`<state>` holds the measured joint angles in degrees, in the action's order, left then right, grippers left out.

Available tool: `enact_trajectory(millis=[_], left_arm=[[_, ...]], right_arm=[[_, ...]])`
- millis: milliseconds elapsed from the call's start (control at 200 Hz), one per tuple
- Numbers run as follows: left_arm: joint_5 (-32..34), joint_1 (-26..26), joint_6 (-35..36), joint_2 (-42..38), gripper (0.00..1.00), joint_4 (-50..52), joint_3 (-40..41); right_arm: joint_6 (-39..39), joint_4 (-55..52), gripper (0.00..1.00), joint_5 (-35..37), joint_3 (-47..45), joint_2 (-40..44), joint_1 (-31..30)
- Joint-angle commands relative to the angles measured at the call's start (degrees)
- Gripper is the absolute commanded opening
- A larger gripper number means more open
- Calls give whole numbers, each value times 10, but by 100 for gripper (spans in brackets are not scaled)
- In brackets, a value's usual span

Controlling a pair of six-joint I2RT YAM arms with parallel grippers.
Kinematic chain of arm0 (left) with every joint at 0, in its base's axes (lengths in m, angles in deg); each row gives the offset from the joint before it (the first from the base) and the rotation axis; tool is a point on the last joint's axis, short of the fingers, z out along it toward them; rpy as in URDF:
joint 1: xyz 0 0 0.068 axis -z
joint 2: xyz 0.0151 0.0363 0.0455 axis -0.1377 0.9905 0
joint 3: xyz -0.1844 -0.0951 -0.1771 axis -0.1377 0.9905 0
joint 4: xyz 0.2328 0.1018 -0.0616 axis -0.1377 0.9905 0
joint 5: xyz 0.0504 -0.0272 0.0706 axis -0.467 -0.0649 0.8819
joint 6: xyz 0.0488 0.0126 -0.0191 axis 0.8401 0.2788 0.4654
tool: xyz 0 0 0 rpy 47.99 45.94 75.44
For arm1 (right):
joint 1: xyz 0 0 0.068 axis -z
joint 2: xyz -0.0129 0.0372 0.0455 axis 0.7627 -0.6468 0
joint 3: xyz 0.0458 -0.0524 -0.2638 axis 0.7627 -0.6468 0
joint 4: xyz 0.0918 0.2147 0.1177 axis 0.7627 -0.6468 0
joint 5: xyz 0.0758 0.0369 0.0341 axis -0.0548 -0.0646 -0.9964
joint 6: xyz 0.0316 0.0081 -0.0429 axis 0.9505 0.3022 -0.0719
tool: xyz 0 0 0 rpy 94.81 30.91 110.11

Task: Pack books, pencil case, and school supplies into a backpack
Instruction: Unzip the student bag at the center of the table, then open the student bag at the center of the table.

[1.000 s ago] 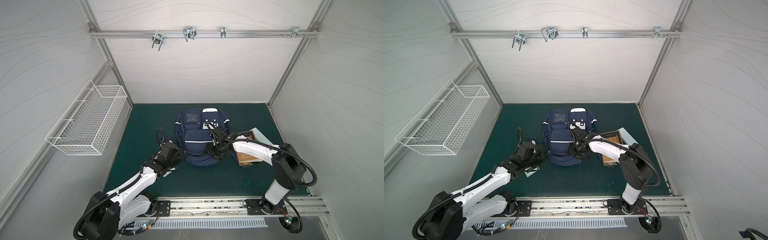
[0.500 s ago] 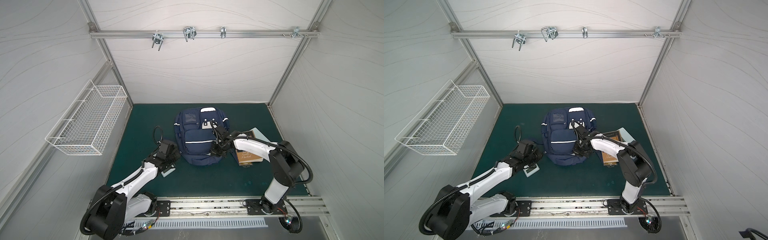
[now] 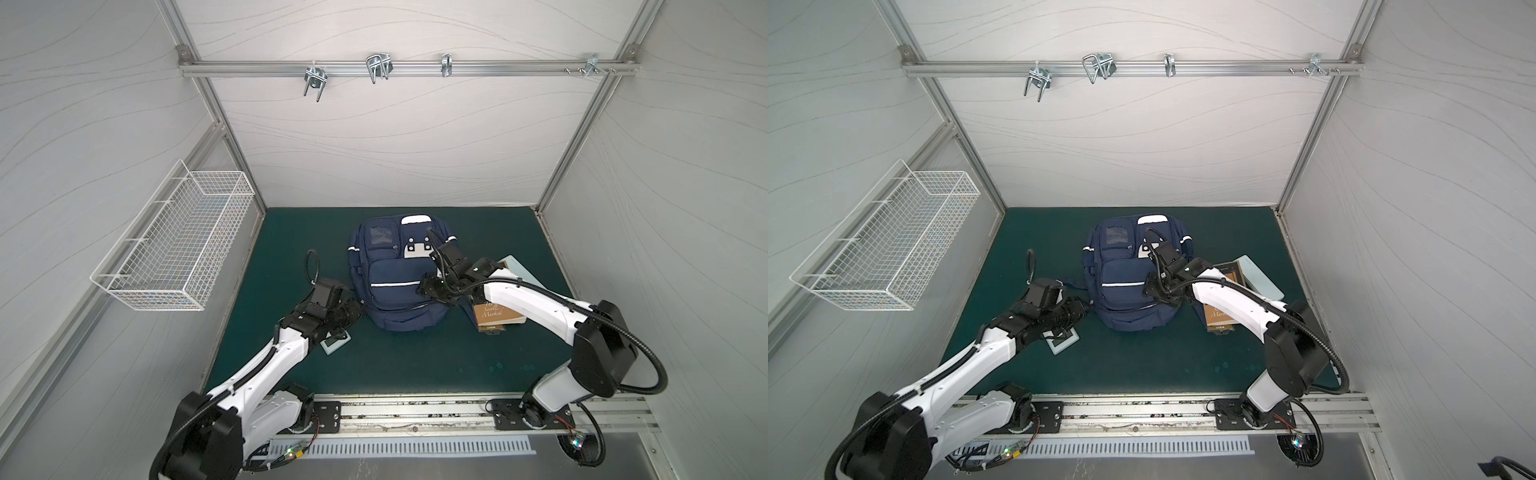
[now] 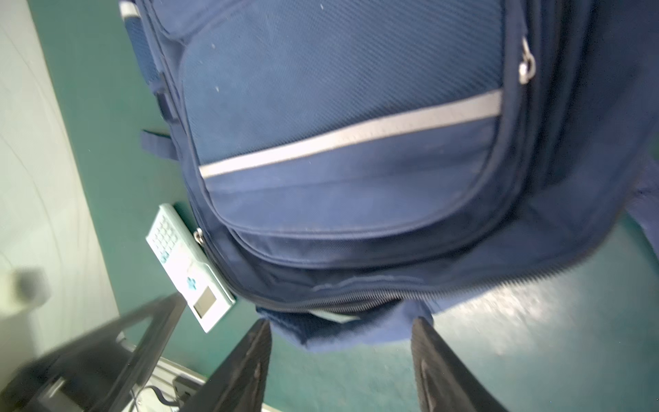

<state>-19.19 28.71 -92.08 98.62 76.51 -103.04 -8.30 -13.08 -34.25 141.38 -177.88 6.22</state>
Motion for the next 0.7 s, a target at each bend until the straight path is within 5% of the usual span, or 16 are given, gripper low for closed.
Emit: enact_trajectory(millis=[0, 140, 350, 435, 600, 695], left_arm=[[21, 2, 51, -35, 55, 61, -54], [11, 8, 101, -18, 64, 80, -87], [76, 98, 155, 33, 66, 122, -146], [78, 103, 151, 38, 68, 118, -146], [109, 114, 164, 44, 72, 122, -154], [121, 123, 170, 61, 73, 120, -160]], right_arm=[[47, 50, 62, -18, -14, -43, 4], [79, 118, 58, -44, -31, -92, 21], [123, 203, 57, -62, -69, -129, 42], [115, 229, 43, -69, -66, -136, 46], [66, 200, 2, -77, -18, -115, 55], [32, 153, 0, -69, 21, -87, 56]])
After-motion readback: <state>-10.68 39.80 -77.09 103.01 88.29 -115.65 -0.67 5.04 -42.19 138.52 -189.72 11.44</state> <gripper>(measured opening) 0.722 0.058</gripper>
